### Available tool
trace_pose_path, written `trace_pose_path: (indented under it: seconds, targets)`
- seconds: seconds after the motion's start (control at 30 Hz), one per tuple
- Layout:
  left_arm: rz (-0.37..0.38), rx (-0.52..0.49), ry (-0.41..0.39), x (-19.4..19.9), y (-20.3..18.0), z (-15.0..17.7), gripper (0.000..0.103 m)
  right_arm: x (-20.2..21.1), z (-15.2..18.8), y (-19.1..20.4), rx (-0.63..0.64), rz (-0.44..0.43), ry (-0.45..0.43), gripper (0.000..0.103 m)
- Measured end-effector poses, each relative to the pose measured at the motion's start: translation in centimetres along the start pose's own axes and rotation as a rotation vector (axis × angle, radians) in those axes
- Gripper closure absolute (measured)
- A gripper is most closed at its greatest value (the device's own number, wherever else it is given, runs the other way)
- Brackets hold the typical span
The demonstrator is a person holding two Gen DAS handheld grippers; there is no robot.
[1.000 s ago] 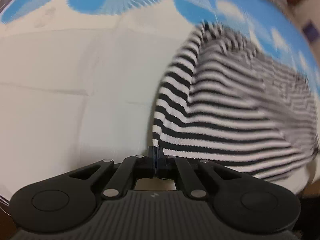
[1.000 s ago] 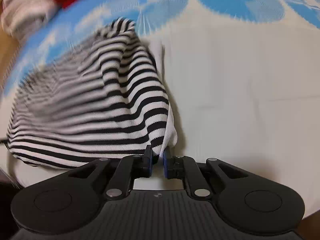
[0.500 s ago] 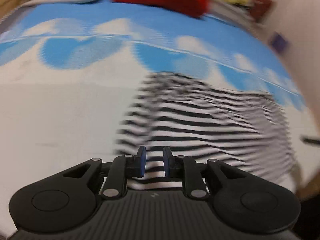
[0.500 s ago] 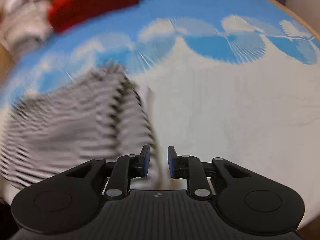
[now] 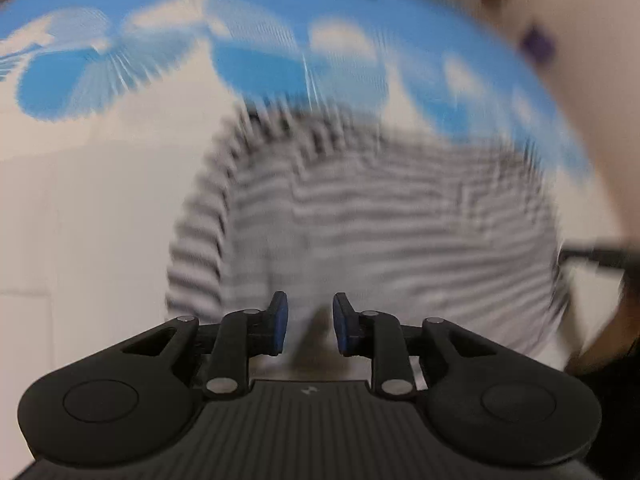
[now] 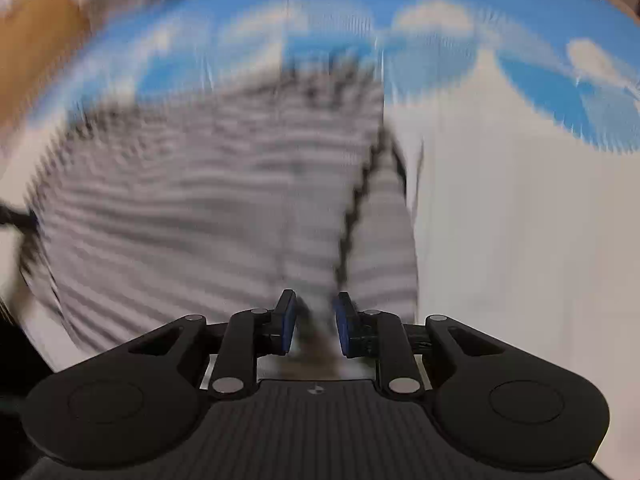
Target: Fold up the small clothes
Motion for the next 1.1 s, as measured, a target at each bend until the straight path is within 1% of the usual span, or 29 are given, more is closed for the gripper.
trace_pose_path:
  seconds: [0.03,0.07,0.13,0.2,0.23,0.27,0.3,0.37,0.4,0.43,0.47,0.53,0.6,0.7,0.73,0.77,0.8,0.83,0.87,0.9,0.93,0.97,1.0,1.03,1.07,1.1]
  targets:
    - [-0.014,0.036,-0.051,0.3,0.6,-1.0,0.076,0.5,-0.7,-0.3,-0.025,-0.005,-0.055,0.078]
    - [-0.034,0.059,-0.081,0.4,1.0,-1.6,0.076,0.9,-1.7,-0.7,-0.059,0.012,-0.114,0.076]
    - [-0.081,0.099,-0.123,0.2,1.5,-2.7,0.076,1.0,-3.1,-1.6,-0.103,0.047,-0.188,0.075]
    - [-0.121,0.123,-0.154,0.0,1.7,-3.5,0.076,0.8,-4.0,-1.8,-0.122,0.081,-0.236,0.073]
    - [-0.132,0.132,-0.164,-0.2,1.9,-3.9,0.076,0.6,-4.6,-2.0,-0.135,0.103,-0.254,0.070]
    - [-0.137,0.147,-0.168,-0.6,2.1,-4.4,0.076,0.2,-4.9,-1.9,-0.147,0.120,-0.262,0.066]
    - [-0.136,0.159,-0.166,-0.6,2.7,-4.6,0.075,-0.5,-5.7,-2.0,-0.162,0.137,-0.266,0.065]
    - [-0.142,0.169,-0.150,-1.4,2.9,-5.1,0.070,-1.7,-6.5,-2.4,-0.194,0.160,-0.261,0.064]
    - [-0.153,0.166,-0.141,-2.1,2.8,-5.4,0.067,-2.1,-6.7,-2.6,-0.208,0.162,-0.256,0.064]
    - [-0.164,0.162,-0.138,-2.8,2.8,-5.5,0.066,-2.7,-7.0,-2.8,-0.219,0.163,-0.248,0.064]
    - [-0.171,0.158,-0.136,-3.4,2.7,-5.9,0.065,-3.3,-7.2,-2.6,-0.220,0.168,-0.243,0.064]
    - [-0.177,0.152,-0.130,-4.8,2.8,-6.6,0.060,-4.3,-7.6,-2.5,-0.208,0.181,-0.229,0.064]
    - [-0.197,0.139,-0.125,-6.1,2.6,-7.1,0.057,-5.5,-8.3,-1.9,-0.189,0.183,-0.213,0.064]
    - [-0.217,0.118,-0.132,-7.1,2.8,-7.8,0.058,-6.7,-9.1,-1.3,-0.154,0.187,-0.203,0.066]
    - [-0.216,0.110,-0.131,-7.3,2.9,-7.9,0.072,-7.0,-9.3,-1.2,-0.145,0.195,-0.194,0.075]
    - [-0.202,0.094,-0.130,-7.6,2.9,-8.1,0.090,-7.4,-9.5,-1.2,-0.137,0.206,-0.185,0.098]
    - [-0.199,0.076,-0.142,-7.5,2.9,-8.4,0.100,-7.6,-9.7,-1.1,-0.134,0.208,-0.184,0.101]
    - [-0.228,0.062,-0.203,-6.8,2.8,-8.8,0.100,-7.3,-10.1,-1.1,-0.135,0.215,-0.214,0.101]
    - [-0.236,0.067,-0.261,-6.0,2.9,-9.3,0.100,-6.7,-10.5,-1.1,-0.137,0.238,-0.264,0.101]
    - [-0.218,0.098,-0.313,-5.4,3.3,-9.6,0.100,-5.7,-11.0,-1.1,-0.150,0.261,-0.345,0.102]
    - [-0.221,0.117,-0.327,-5.3,3.5,-9.8,0.100,-4.8,-11.4,-1.3,-0.181,0.258,-0.403,0.102]
    - [-0.243,0.111,-0.302,-5.8,3.5,-9.8,0.100,-4.5,-11.7,-1.6,-0.220,0.252,-0.434,0.102]
    - [-0.261,0.092,-0.257,-6.7,3.4,-9.7,0.100,-5.0,-11.9,-1.8,-0.233,0.241,-0.414,0.102]
    - [-0.276,0.070,-0.193,-7.9,3.2,-9.5,0.099,-6.1,-11.9,-1.8,-0.227,0.253,-0.362,0.102]
    - [-0.300,0.050,-0.116,-9.3,3.1,-9.2,0.096,-7.4,-11.8,-1.6,-0.201,0.298,-0.306,0.101]
    - [-0.322,0.043,-0.075,-10.0,3.2,-8.9,0.089,-8.7,-11.6,-1.4,-0.173,0.336,-0.253,0.101]
Point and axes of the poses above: each gripper's, at about its wrist camera, not at the fingertips, and x roughly against the way its jaws point, y to its left, z to its underside, the point moved 2 cm from there along -x, roughly the way its jaws point, and after that the axes turned 1 degree about -y, right-handed, at the moved point
